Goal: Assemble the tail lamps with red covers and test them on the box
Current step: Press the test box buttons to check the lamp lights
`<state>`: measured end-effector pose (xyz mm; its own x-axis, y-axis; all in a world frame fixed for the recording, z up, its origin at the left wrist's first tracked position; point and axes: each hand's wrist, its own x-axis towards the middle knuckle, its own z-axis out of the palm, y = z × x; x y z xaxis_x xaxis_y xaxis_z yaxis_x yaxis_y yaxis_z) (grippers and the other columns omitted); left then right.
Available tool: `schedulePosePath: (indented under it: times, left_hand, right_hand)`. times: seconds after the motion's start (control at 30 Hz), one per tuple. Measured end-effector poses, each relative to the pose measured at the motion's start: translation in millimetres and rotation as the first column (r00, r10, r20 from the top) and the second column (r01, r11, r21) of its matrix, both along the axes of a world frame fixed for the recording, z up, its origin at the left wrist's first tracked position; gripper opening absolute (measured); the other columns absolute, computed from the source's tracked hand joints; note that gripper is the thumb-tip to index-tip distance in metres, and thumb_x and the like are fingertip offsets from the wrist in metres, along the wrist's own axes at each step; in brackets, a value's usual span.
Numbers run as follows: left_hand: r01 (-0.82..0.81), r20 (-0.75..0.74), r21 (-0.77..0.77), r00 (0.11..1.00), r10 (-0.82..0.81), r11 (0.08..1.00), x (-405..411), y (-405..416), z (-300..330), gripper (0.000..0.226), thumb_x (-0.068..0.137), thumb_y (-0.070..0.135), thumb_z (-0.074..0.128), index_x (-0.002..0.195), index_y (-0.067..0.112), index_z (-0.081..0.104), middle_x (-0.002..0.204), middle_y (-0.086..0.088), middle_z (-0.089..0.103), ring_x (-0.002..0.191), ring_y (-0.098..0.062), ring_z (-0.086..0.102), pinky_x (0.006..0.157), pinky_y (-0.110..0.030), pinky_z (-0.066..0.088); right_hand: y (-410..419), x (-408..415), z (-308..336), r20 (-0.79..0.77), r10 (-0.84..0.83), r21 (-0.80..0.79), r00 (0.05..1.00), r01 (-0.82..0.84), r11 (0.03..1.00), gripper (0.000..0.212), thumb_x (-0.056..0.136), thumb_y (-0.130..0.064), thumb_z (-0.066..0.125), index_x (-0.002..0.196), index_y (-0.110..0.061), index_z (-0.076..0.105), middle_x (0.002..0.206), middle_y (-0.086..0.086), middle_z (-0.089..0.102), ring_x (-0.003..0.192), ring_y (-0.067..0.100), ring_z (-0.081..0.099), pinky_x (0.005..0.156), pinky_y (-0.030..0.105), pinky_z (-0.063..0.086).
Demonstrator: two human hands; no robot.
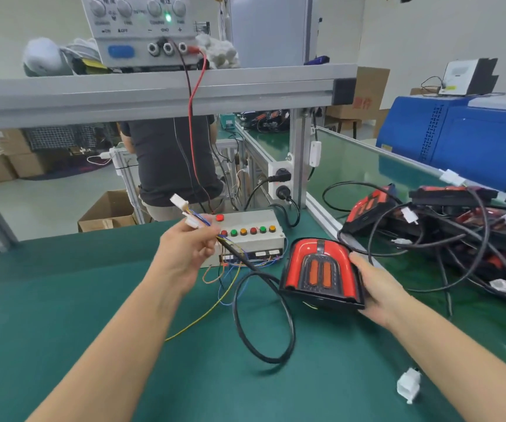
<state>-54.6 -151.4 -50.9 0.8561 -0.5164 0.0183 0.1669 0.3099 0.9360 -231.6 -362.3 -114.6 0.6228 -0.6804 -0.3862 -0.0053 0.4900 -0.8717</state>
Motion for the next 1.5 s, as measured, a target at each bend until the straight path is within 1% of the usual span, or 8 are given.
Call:
schedulePosePath:
  times: [0.17, 0.3, 0.5, 0.77, 1.0, 1.17, 1.37, 1.5]
  left_hand:
    - [-0.029, 0.231, 0.030, 0.973, 0.021, 0.999, -8.8, 20.3, -14.6, 0.019, 0.078, -0.014, 0.061, 0.080, 0.005, 0.058, 0.054, 0.002, 0.057, 0.044, -0.010, 0.051, 0.044, -0.018, 0.044]
    - [-0.139, 0.407, 0.088, 0.909, 0.091, 0.986, -19.3, 19.1, -23.8, 0.018, 0.079, -0.012, 0.064, 0.079, 0.006, 0.061, 0.054, 0.002, 0.058, 0.047, -0.010, 0.053, 0.046, -0.019, 0.044]
    - [-0.106, 0.459, 0.024, 0.885, 0.083, 0.994, -43.2, 4.9, -22.0, 0.029, 0.077, 0.001, 0.071, 0.100, 0.019, 0.067, 0.082, 0.000, 0.074, 0.071, -0.016, 0.069, 0.064, -0.027, 0.055]
    - [0.161, 0.494, 0.112, 0.848, -0.195, 0.981, -46.4, 12.6, -16.6, 0.045, 0.077, -0.008, 0.042, 0.106, 0.016, 0.068, 0.096, -0.005, 0.074, 0.091, -0.020, 0.070, 0.081, -0.027, 0.054]
    - [0.251, 0.196, 0.144, 0.941, -0.277, 0.957, -34.1, 5.2, 7.9, 0.023, 0.079, 0.033, 0.065, 0.090, 0.014, 0.071, 0.082, -0.008, 0.071, 0.060, -0.017, 0.064, 0.055, -0.024, 0.051]
    - [0.106, -0.193, 0.037, 0.976, -0.097, 0.994, -11.5, -9.7, 15.8, 0.011, 0.090, 0.019, 0.058, 0.081, 0.015, 0.063, 0.072, 0.002, 0.054, 0.042, -0.006, 0.041, 0.039, -0.015, 0.030]
    - [-0.030, -0.293, -0.107, 0.956, -0.002, 0.994, 3.9, 1.1, 3.8, 0.008, 0.093, 0.020, 0.055, 0.088, 0.020, 0.061, 0.072, 0.004, 0.072, 0.071, -0.013, 0.059, 0.067, -0.023, 0.046]
    - [0.092, -0.145, -0.115, 0.983, -0.109, 0.989, -1.3, -1.9, 1.0, 0.017, 0.098, 0.021, 0.045, 0.104, 0.020, 0.061, 0.091, 0.000, 0.072, 0.079, -0.015, 0.066, 0.078, -0.028, 0.048]
  right_hand:
    - [-8.5, 16.9, -1.5, -0.301, -0.063, -0.404, 0.952, -0.067, 0.912, 0.037, 0.099, -0.034, 0.048, 0.098, -0.002, 0.067, 0.091, 0.022, 0.071, 0.083, 0.028, 0.066, 0.080, 0.036, 0.053]
    - [14.8, 19.7, 28.3, -0.253, -0.205, -0.915, 0.945, -0.165, 0.369, 0.012, 0.093, -0.021, 0.056, 0.099, -0.021, 0.067, 0.101, 0.002, 0.061, 0.091, 0.015, 0.055, 0.079, 0.025, 0.041]
    - [99.6, 36.7, 55.9, -0.113, 0.433, -0.938, 0.894, -0.240, 0.249, 0.024, 0.089, -0.008, 0.064, 0.108, -0.020, 0.073, 0.102, -0.007, 0.069, 0.092, 0.000, 0.060, 0.084, 0.013, 0.044]
    - [104.3, 47.2, 50.6, 0.050, 0.311, -0.933, 0.949, -0.067, 0.354, 0.024, 0.081, -0.025, 0.075, 0.094, -0.044, 0.067, 0.085, -0.011, 0.062, 0.071, 0.005, 0.054, 0.064, 0.014, 0.040]
    - [104.5, 42.5, 56.7, 0.050, 0.163, -0.994, 0.985, 0.064, -0.084, 0.010, 0.084, -0.016, 0.067, 0.083, -0.007, 0.065, 0.079, 0.003, 0.059, 0.069, 0.023, 0.055, 0.063, 0.042, 0.048]
    - [99.1, 34.2, 51.2, 0.115, 0.328, -0.993, 0.938, 0.115, 0.020, 0.007, 0.081, -0.009, 0.066, 0.088, -0.006, 0.064, 0.087, -0.001, 0.062, 0.081, 0.015, 0.055, 0.076, 0.026, 0.046]
    - [77.9, 24.5, 57.8, 0.407, 0.380, -0.682, 0.831, 0.000, 0.731, 0.014, 0.084, -0.011, 0.069, 0.093, -0.011, 0.058, 0.089, -0.002, 0.076, 0.086, 0.011, 0.070, 0.081, 0.017, 0.051]
    - [79.6, 27.9, 58.6, 0.329, 0.460, -0.712, 0.825, -0.104, 0.694, 0.024, 0.076, 0.009, 0.070, 0.079, -0.014, 0.063, 0.079, -0.001, 0.075, 0.079, 0.009, 0.070, 0.078, 0.016, 0.052]
